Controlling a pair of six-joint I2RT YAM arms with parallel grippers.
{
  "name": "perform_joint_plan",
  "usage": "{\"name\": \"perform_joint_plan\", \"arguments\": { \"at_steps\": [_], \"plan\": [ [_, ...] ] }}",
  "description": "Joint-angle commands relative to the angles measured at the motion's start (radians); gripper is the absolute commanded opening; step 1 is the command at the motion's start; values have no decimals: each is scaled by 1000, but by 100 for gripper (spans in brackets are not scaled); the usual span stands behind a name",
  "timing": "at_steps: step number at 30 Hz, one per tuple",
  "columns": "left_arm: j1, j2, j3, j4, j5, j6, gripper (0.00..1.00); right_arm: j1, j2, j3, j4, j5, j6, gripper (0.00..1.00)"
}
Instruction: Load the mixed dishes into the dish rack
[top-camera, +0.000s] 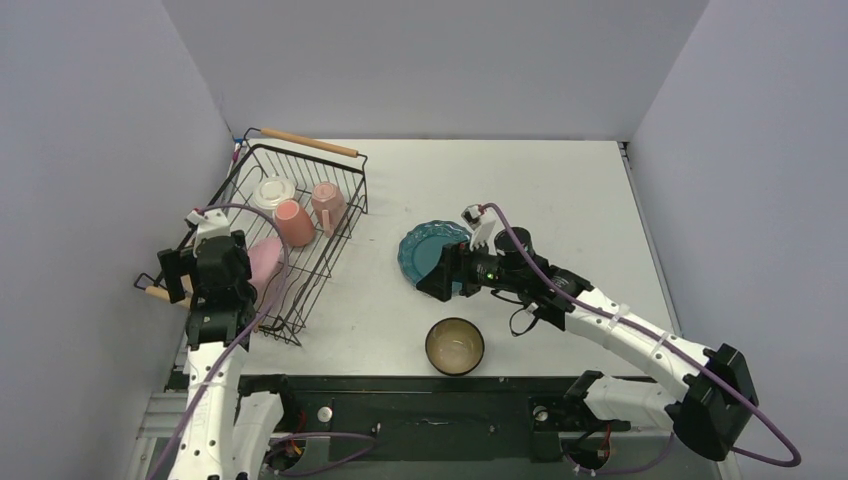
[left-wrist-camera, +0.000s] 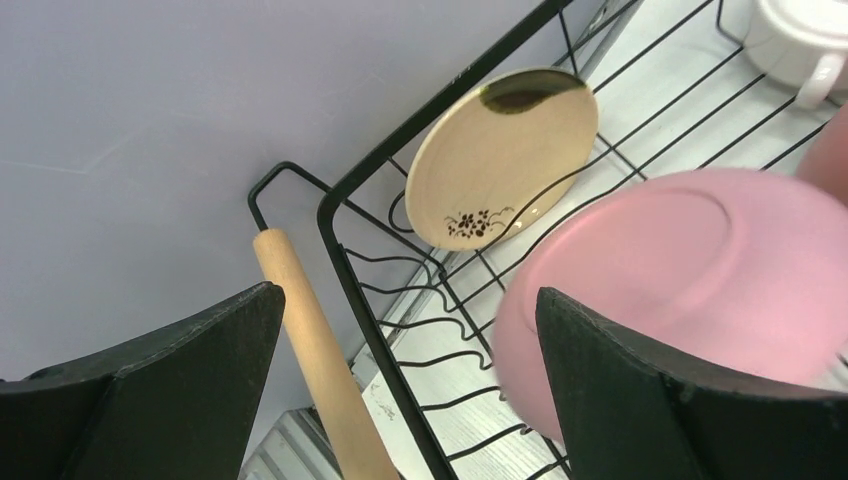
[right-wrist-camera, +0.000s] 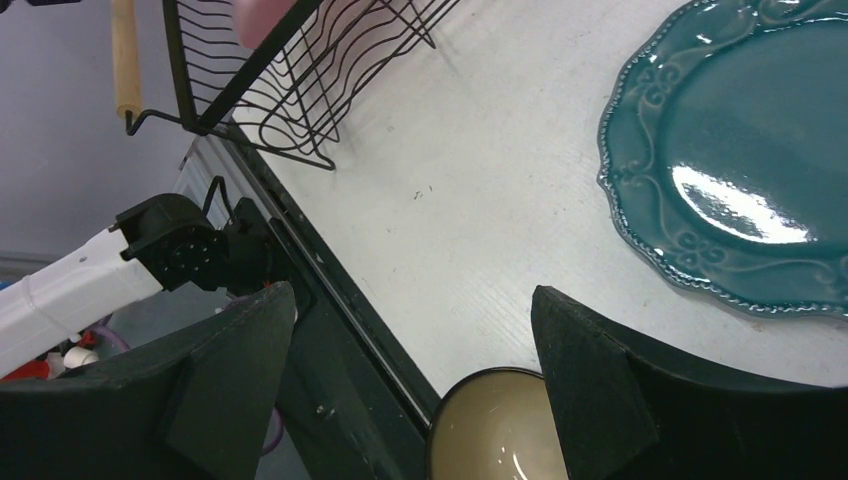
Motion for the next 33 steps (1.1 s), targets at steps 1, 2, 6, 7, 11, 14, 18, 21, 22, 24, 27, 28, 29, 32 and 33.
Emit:
{"name": "perform_joint_plan", "arguments": {
  "at_steps": [1, 2, 6, 7, 11, 14, 18, 21, 22, 24, 27, 28, 29, 32, 33],
  "plan": [
    [-31, -38, 83, -1, -21, -3, 96, -52, 25, 32, 41, -43, 14, 83],
    [-34, -41, 89, 0, -29, 0, 96, -61, 31, 32, 35, -44, 12, 83],
    [-58, -46, 92, 16, -1, 28, 96, -117, 52, 37, 0, -56, 4, 83],
    [-64, -46, 89, 27, 20, 53, 96, -135, 53, 35, -4, -56, 4, 83],
    [-84, 1, 77, 14, 173, 96, 96, -163, 66, 33, -20, -52, 0, 83],
    [-86, 93, 79, 2, 245, 89, 96, -165, 80, 35, -23, -42, 8, 83],
    [-86, 222, 126, -11, 285, -8, 97, -163, 89, 34, -14, -26, 22, 83],
    [-83, 303, 172, -17, 306, -143, 96, -161, 95, 35, -12, -20, 28, 83],
    [-80, 316, 179, -24, 311, -208, 96, -162, 98, 35, -12, -18, 29, 83],
    [-67, 363, 207, -57, 326, -309, 96, -162, 103, 35, -12, -17, 28, 83],
    [-32, 465, 294, -137, 379, -383, 96, -159, 110, 40, -15, -20, 20, 83],
    [-17, 490, 313, -190, 383, -409, 96, -157, 113, 44, -19, -20, 16, 83],
    [-6, 535, 351, -231, 384, -422, 96, -152, 118, 56, -34, -13, 4, 83],
    [0, 586, 389, -290, 372, -482, 96, -135, 138, 97, -70, 12, -19, 83],
    [0, 584, 382, -283, 374, -488, 96, -122, 150, 120, -83, 26, -22, 83]
  ]
}}
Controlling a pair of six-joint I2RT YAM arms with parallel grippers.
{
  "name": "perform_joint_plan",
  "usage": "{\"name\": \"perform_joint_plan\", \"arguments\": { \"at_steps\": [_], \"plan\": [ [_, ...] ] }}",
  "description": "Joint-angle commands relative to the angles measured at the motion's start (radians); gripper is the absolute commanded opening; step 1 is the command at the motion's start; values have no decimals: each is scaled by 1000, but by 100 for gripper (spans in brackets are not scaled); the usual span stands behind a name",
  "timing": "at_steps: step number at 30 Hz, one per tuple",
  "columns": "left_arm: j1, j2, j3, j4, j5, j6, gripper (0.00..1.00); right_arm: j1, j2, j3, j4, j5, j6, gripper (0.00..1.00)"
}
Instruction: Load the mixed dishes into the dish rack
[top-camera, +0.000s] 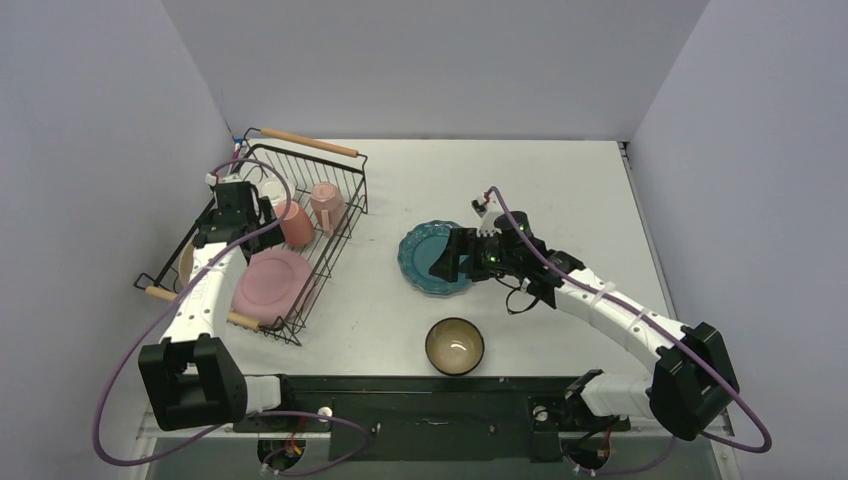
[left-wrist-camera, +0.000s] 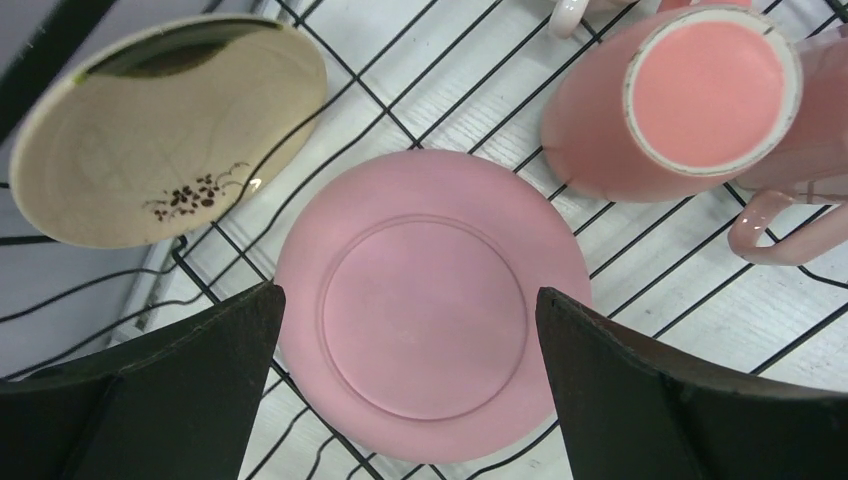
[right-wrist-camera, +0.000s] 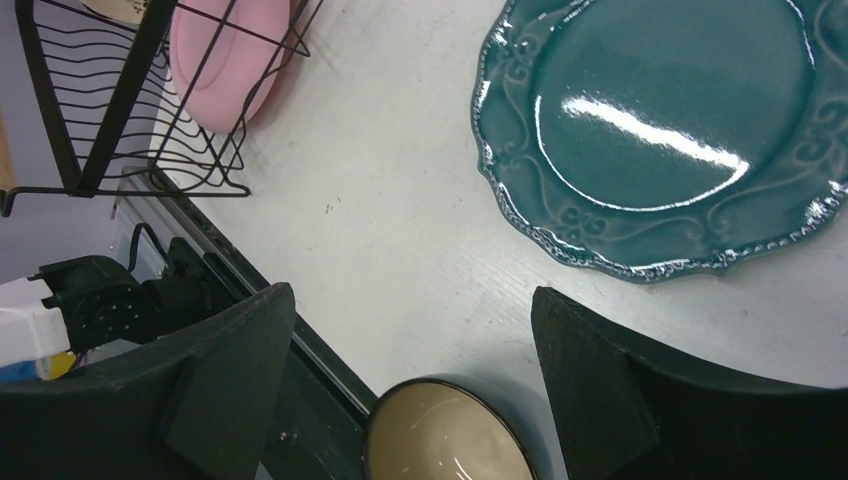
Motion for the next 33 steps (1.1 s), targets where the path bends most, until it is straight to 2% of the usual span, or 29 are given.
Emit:
{"name": "perform_joint_plan", "arguments": {
  "at_steps": [1, 4, 8, 11, 16, 27, 28, 33],
  "plan": [
    [11, 18, 29, -74, 31, -128, 97, 37, 29, 105, -25, 51, -32, 83],
    [11, 4, 23, -37, 80, -148, 97, 83, 59, 171, -50, 103, -30, 83],
    [-16, 42, 66, -76, 116, -232, 97, 135, 77, 213, -65, 187, -13, 83],
    [-53, 40, 53, -80, 83, -273, 98, 166, 113, 255, -58, 208, 20, 83],
    [-118, 71, 90, -105, -25, -204, 99, 203, 135, 296, -49, 229, 40, 82],
    [-207, 327, 241, -258, -155, -132, 100, 208, 26, 172, -30, 299, 55, 82],
    [-210, 362, 267, -273, -166, -130, 96, 207, 16, 160, -30, 299, 56, 82],
    [-263, 459, 322, -325, -260, -123, 95, 189, -31, 119, -27, 298, 52, 82]
  ]
}}
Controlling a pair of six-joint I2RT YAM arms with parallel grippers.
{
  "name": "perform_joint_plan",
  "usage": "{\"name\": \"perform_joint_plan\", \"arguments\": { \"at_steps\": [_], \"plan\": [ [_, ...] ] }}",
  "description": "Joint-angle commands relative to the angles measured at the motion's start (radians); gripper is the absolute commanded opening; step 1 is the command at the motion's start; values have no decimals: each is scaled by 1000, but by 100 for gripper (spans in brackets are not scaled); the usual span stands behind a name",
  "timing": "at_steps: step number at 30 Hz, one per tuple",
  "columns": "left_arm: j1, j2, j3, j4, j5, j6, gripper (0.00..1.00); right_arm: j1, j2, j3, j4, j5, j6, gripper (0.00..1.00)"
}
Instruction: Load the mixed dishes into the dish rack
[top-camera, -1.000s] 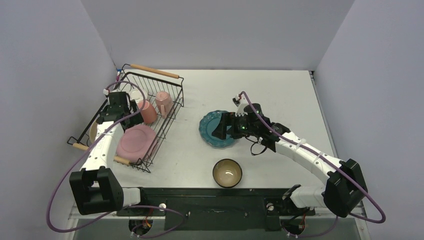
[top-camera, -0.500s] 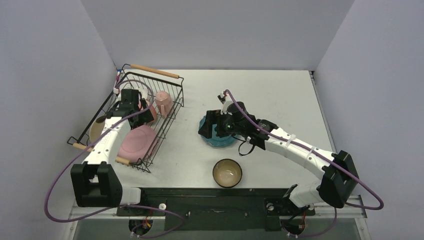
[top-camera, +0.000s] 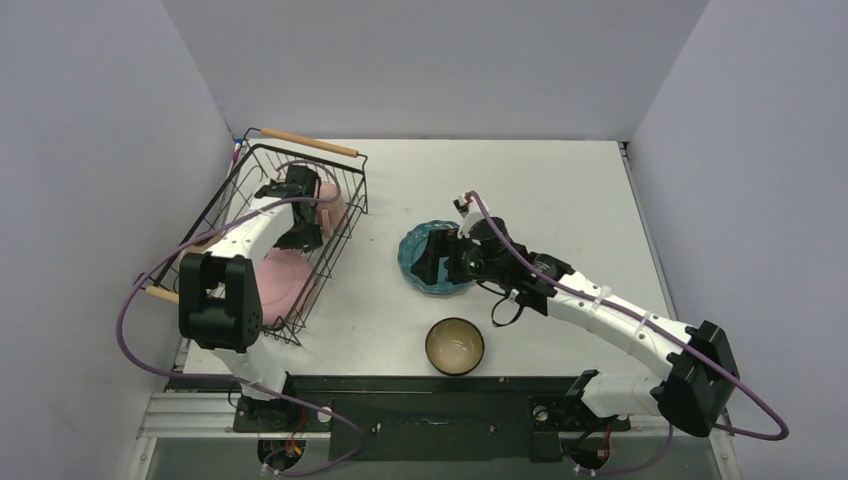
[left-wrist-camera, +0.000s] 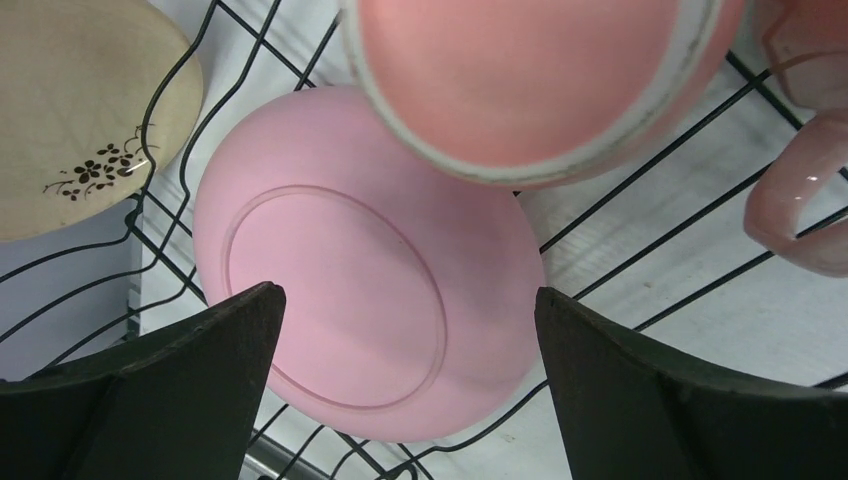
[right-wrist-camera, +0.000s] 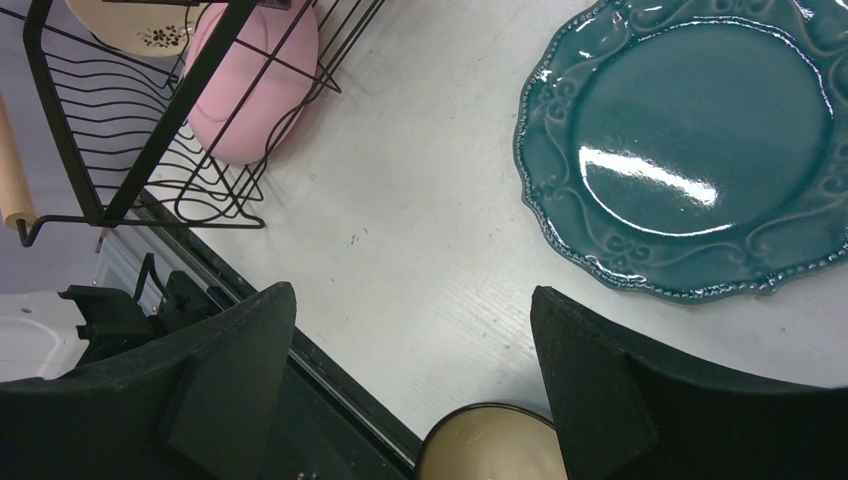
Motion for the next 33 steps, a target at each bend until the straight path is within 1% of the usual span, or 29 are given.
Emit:
{"name": "perform_joint_plan", "arguments": {
  "at_steps": [1, 6, 10, 12, 15, 23, 28, 33],
  "plan": [
    [-44, 73, 78, -79, -124, 20, 95, -23, -67, -33, 40, 21, 7, 82],
    [-68, 134, 107, -103, -168, 0, 97, -66, -97, -72, 50, -10, 8, 82],
    [-88, 171, 129, -114, -171, -11, 98, -103, -119, -100, 59, -36, 11, 82],
    [-93, 192, 141, -123, -176, -12, 97, -122, -126, -112, 67, -45, 13, 82],
    [-95, 218, 148, -128, -195, -14, 97, -131, -136, -123, 70, -53, 14, 82],
    [-108, 280, 167, -172, -306, -22, 96, -140, -133, -139, 88, -67, 23, 82],
    [-111, 284, 164, -178, -289, -33, 96, -141, -133, -145, 97, -70, 31, 82],
    [-110, 247, 108, -128, -264, -26, 97, -143, -132, -149, 101, -74, 38, 82]
  ]
}}
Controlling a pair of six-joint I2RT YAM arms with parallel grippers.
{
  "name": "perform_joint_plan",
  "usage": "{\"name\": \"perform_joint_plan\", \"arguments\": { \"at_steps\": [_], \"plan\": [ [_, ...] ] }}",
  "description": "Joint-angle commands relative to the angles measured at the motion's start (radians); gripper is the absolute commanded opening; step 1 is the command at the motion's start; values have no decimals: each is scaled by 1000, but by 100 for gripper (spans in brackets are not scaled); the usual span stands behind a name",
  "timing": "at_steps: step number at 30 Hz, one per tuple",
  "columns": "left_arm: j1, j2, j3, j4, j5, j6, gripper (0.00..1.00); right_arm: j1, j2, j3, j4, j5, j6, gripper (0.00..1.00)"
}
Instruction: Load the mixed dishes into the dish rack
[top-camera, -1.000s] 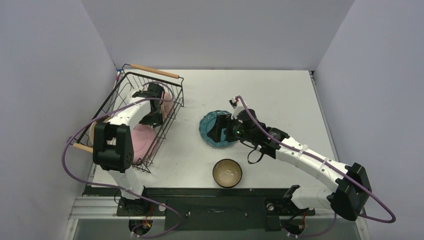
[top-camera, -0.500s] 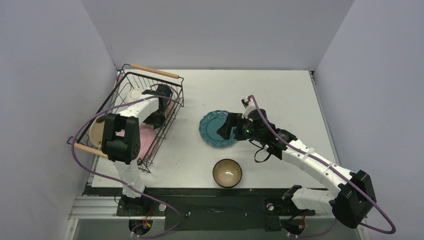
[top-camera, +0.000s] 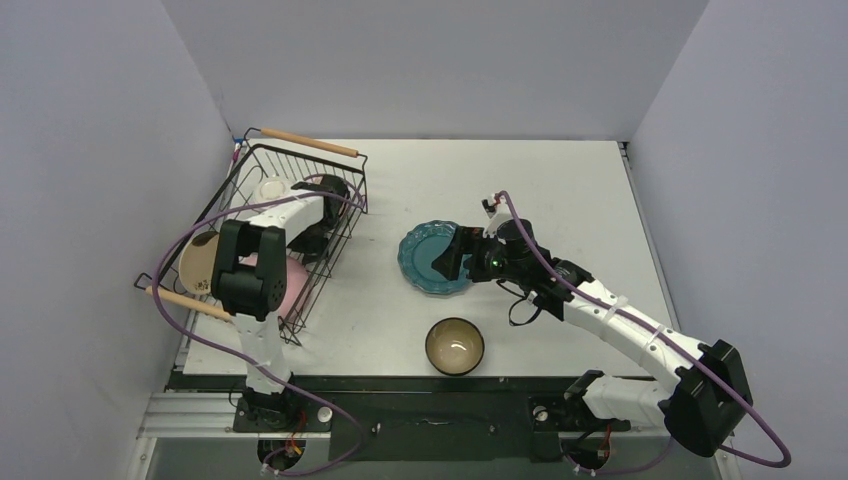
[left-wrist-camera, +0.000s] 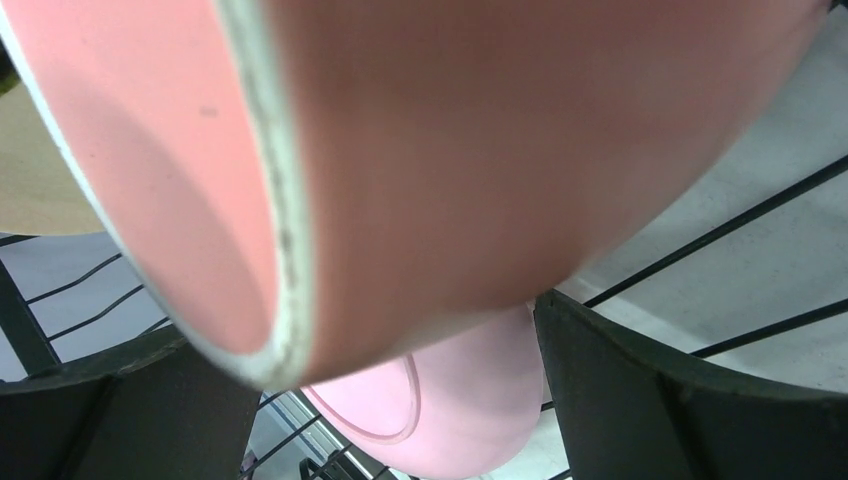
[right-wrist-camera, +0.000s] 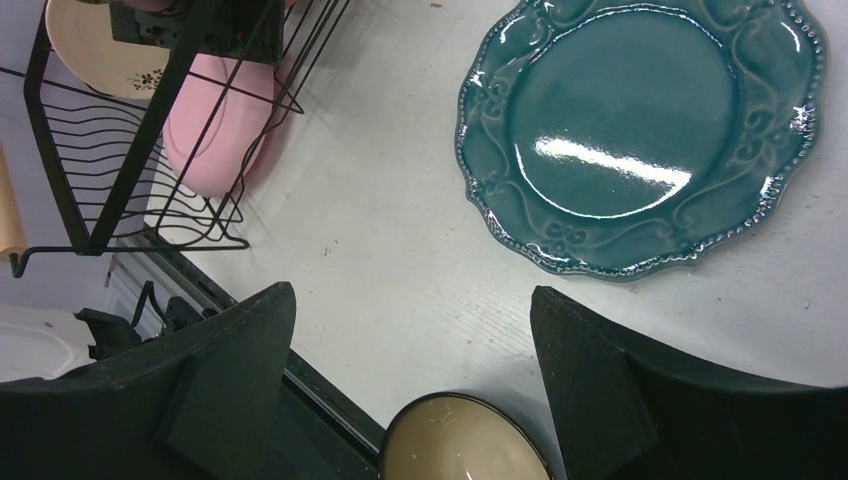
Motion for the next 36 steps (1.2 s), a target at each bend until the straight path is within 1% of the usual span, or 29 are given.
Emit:
{"name": "perform_joint_plan", "arguments": {
  "at_steps": [1, 4, 7, 15, 17, 26, 32, 36],
  "plan": [
    [-4, -56, -32, 33, 10, -4, 97, -7, -24, -10, 54, -8, 14, 82],
    [-4, -67, -60, 34, -15, 13, 96, -6, -24, -14, 59, -9, 21, 82],
    [-5, -84, -79, 14, -56, 15, 99, -8, -26, -19, 66, -10, 25, 82],
    [-4, -217, -121, 25, -115, 6, 100, -7, -17, -26, 80, -25, 33, 82],
    [-4, -243, -124, 28, -127, 9, 96, -9, -15, -26, 83, -28, 34, 82],
    [9, -282, -168, -4, -189, 32, 88, -9, -17, -30, 88, -28, 37, 82],
    [33, -366, -191, -31, -229, 51, 86, -10, 0, -26, 102, -44, 37, 82],
    [36, -408, -178, -63, -248, 52, 84, -9, 18, -19, 110, -59, 35, 82]
  ]
}}
